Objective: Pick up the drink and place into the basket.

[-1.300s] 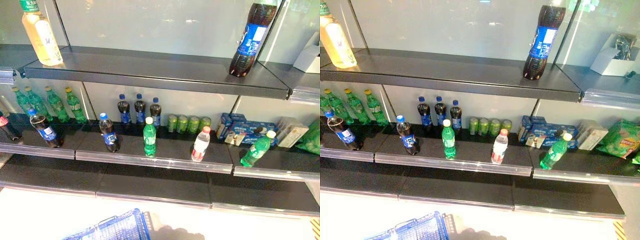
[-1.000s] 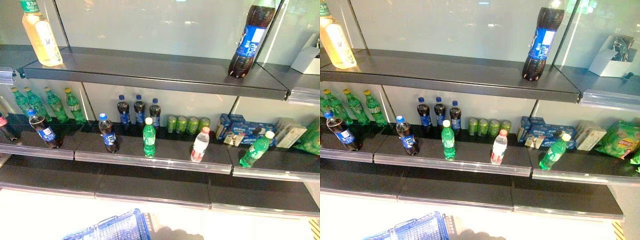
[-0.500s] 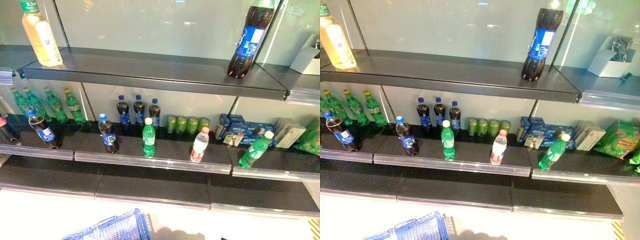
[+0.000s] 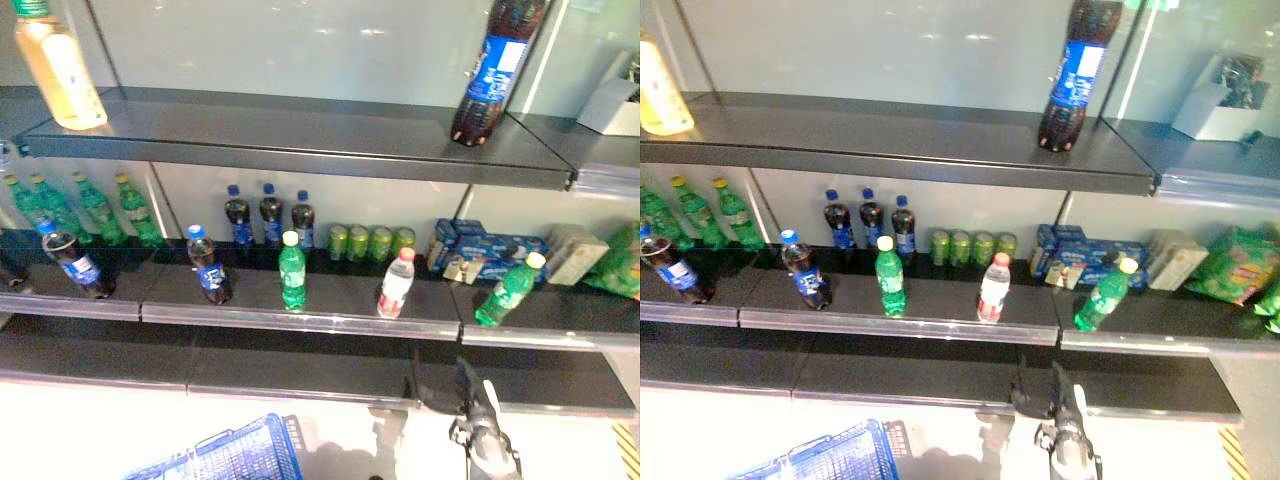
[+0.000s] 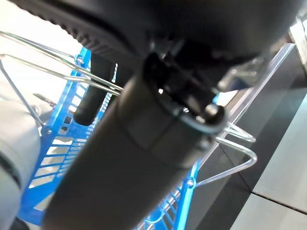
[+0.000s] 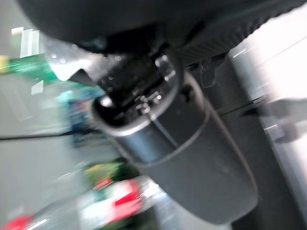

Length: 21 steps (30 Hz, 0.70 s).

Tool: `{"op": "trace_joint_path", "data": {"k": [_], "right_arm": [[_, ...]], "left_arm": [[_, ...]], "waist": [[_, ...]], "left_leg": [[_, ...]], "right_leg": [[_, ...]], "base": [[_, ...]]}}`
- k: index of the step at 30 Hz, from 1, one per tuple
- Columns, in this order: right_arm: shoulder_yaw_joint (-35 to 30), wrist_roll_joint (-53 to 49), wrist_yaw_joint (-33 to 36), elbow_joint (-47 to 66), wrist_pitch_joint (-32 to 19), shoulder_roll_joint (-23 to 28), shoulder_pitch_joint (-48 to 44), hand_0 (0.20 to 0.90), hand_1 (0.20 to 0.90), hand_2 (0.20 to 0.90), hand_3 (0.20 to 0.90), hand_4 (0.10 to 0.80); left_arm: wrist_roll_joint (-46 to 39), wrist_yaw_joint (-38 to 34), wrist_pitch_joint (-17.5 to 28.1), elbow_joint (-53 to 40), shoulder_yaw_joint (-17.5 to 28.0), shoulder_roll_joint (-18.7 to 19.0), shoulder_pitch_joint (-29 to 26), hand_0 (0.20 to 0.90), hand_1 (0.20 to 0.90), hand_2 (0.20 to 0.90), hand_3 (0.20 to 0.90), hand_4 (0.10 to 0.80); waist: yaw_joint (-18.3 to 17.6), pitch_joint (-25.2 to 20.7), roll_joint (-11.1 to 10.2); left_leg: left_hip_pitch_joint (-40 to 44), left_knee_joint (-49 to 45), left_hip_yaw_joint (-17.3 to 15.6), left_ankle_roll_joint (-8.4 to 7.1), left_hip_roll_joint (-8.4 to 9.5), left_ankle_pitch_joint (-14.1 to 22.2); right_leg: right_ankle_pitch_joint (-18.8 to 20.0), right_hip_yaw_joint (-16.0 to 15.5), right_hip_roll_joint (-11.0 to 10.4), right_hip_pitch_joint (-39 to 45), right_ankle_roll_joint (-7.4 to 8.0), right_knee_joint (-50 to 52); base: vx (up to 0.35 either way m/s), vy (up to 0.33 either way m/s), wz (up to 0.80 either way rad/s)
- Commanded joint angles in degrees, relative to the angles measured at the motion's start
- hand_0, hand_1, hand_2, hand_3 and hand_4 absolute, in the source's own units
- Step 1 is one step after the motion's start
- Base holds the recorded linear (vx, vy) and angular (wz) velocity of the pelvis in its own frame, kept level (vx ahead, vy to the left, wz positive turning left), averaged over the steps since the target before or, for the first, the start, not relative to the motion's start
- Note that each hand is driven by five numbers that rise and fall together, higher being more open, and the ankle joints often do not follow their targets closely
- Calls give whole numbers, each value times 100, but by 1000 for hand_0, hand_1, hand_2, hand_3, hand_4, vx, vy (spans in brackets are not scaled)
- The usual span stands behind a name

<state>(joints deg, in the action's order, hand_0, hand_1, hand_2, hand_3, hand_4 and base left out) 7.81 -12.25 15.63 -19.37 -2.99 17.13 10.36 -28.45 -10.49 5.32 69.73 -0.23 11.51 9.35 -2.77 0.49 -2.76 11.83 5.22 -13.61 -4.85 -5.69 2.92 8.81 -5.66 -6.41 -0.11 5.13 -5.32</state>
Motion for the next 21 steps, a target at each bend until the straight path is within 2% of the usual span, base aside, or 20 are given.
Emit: {"op": "trace_joint_path", "data": {"k": [1, 4, 7, 11, 14, 21], "right_arm": [[-459, 223, -350, 1580, -285, 563, -322, 900, 900, 900, 900, 800], [-622, -200, -613, 2235, -735, 617, -282, 900, 900, 900, 900, 800], [-758, -159, -402, 2467, -1283, 556, -417, 900, 900, 900, 900, 800], [-946, -162, -72, 2824, -1586, 613, -557, 900, 900, 900, 900, 800], [-1068, -194, 8, 2969, -1642, 661, -612, 900, 900, 900, 900, 800], [-1020, -566, -330, 3234, -1463, 865, -765, 900, 900, 900, 900, 800]], "left_arm": [[-211, 119, 407, -99, 211, -208, -190, 300, 300, 300, 200, 100], [-225, 176, 507, -24, 287, -242, -121, 300, 300, 300, 200, 100], [-264, 227, 573, 77, 286, -273, -138, 300, 300, 300, 200, 100], [-251, 252, 638, 129, 272, -331, -121, 300, 300, 300, 200, 100], [-212, 259, 666, 171, 282, -352, -97, 300, 300, 300, 200, 100], [-190, 214, 620, 158, 256, -347, -44, 300, 300, 300, 200, 100]], "waist": [[-219, 188, -31], [-264, 177, -15], [-271, 157, 17], [-249, 136, 49], [-221, 114, 55], [-112, 112, 8]], "left_leg": [[-235, -22, -70, 267, 6, -132], [-225, -22, -118, 269, 3, -123], [-217, -22, -155, 258, -1, -111], [-204, -22, -157, 261, 3, -92], [-204, -22, -146, 255, 6, -94], [-196, -92, -85, 236, 12, -122]], "right_leg": [[-413, 67, -155, 482, 233, 32], [-424, 98, -160, 471, 234, 32], [-437, 91, -176, 467, 234, 32], [-450, 74, -188, 471, 235, 32], [-459, 68, -193, 477, 235, 32], [-496, 25, -168, 528, 177, 46]], "base": [[6, 27, -6], [10, 16, -3], [27, 29, -5], [42, 18, -11], [51, 8, -1], [50, -12, 0]]}}
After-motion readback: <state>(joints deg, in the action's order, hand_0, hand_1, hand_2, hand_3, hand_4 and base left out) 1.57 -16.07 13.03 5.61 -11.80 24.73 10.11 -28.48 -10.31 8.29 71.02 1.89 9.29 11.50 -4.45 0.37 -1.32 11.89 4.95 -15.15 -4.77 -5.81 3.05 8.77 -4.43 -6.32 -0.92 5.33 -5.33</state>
